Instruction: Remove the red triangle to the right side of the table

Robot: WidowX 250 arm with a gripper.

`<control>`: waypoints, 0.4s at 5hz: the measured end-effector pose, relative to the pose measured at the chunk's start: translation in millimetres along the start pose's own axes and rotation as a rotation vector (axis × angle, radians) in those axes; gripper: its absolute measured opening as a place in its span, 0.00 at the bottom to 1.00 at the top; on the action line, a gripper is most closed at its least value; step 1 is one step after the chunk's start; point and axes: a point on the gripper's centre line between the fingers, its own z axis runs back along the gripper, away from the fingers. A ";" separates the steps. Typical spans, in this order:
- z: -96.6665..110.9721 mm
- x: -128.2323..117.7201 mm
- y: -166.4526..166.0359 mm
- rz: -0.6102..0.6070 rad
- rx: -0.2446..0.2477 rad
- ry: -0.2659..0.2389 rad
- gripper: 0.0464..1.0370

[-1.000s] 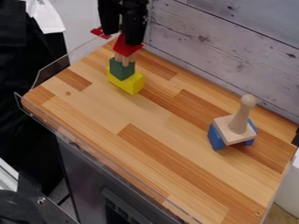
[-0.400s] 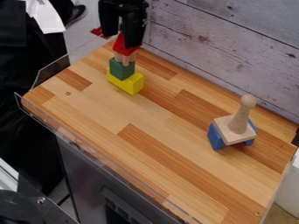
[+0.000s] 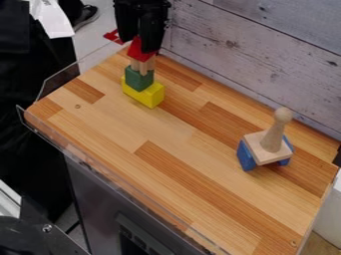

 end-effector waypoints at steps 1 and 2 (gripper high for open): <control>0.0 2.1 -1.3 0.006 -0.008 -0.013 0.51; -0.2 -0.1 -1.7 0.014 -0.009 -0.002 0.51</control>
